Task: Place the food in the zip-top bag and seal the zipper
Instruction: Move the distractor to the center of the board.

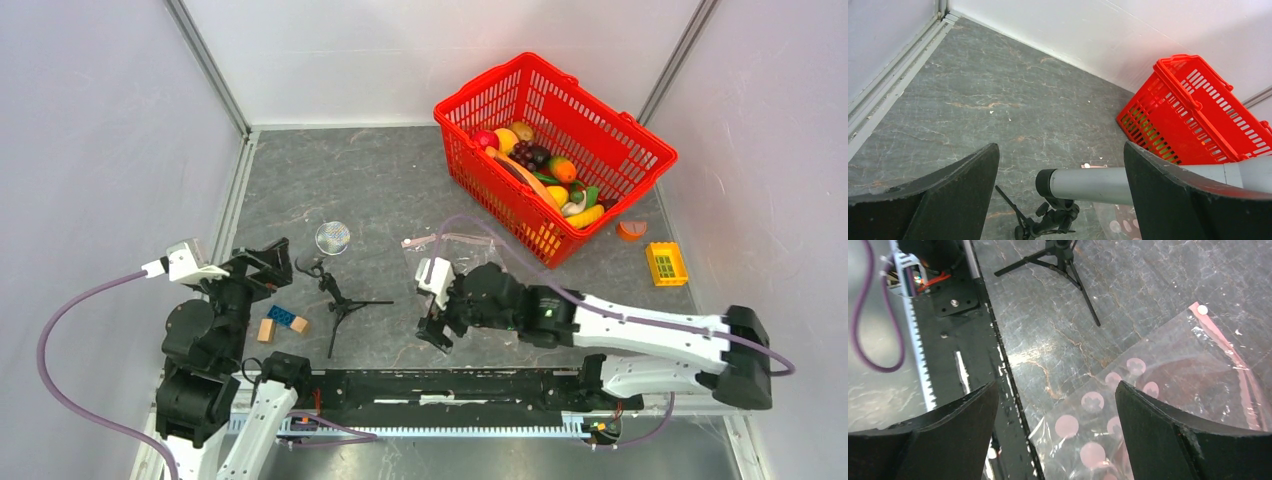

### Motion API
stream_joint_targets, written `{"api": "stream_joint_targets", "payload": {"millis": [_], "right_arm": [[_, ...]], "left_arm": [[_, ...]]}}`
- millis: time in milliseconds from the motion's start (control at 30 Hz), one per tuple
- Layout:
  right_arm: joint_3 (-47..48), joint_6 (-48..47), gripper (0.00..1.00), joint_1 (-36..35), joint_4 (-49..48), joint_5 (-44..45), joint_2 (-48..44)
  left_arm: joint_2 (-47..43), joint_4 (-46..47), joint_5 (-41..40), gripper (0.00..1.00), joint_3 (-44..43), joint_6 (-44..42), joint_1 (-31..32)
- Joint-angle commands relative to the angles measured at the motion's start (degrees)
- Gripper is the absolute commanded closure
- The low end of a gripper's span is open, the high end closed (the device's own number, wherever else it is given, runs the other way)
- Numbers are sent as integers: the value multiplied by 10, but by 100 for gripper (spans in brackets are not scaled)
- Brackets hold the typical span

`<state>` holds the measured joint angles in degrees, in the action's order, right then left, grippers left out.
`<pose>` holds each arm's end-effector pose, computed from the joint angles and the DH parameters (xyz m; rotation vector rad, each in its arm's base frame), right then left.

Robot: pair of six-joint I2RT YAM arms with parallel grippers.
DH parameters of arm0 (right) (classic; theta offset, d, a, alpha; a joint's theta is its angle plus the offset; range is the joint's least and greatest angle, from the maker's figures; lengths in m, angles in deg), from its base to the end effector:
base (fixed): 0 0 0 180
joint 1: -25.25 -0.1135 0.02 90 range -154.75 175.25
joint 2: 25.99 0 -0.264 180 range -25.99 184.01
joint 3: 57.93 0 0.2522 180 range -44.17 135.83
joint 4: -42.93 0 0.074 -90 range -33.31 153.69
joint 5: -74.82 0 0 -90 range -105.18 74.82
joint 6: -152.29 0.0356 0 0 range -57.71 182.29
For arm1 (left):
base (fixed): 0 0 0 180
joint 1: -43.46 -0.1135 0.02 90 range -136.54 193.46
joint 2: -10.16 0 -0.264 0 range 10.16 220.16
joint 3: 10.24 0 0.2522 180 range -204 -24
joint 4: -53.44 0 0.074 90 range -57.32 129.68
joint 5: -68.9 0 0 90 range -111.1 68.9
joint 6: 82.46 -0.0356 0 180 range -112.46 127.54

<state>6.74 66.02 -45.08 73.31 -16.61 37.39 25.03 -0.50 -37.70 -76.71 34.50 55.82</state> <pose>0.0832 0.2353 0.3019 -1.2116 1.8153 0.7946 0.0310 0.0036 0.3745 -0.4262 1.5609 -0.2974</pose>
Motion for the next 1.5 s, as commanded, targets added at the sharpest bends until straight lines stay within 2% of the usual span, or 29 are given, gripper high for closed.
{"api": "stream_joint_targets", "payload": {"millis": [0, 100, 167, 367, 500, 600, 767, 933, 1100, 1267, 1467], "right_arm": [[-73, -14, 9, -30, -250, 63, 48], [-114, -40, 15, -32, -379, 48, 108], [-119, -71, 15, -32, -439, 50, 154], [-66, -139, 8, -27, -513, 60, 296], [-52, -149, 3, -11, -610, 33, 370], [-27, -152, 2, 0, -648, 32, 423], [28, -145, 2, 13, -694, 34, 512], [67, -114, 2, 25, -738, 62, 563], [110, -85, 2, 32, -751, 132, 612], [168, -65, 2, 38, -730, 221, 658], [254, -12, 2, 79, -685, 262, 713]], "left_arm": [[12, -5, -23, 0, -21, -17, -1], [4, -8, -29, 0, -17, -12, -1], [-7, -8, -32, 0, -12, -7, -1], [-25, -13, -28, 0, -9, -1, -1], [-27, -21, -29, 0, -13, -4, 0], [-30, -25, -24, 0, -15, -3, 0], [-37, -25, -18, 0, -8, 2, 0], [-40, -32, -16, 0, -9, 0, 0], [-41, -35, -16, 0, -10, -2, 0], [-42, -42, -8, 0, -12, 0, 0], [-54, -55, -1, 0, -16, 14, 0]]}}
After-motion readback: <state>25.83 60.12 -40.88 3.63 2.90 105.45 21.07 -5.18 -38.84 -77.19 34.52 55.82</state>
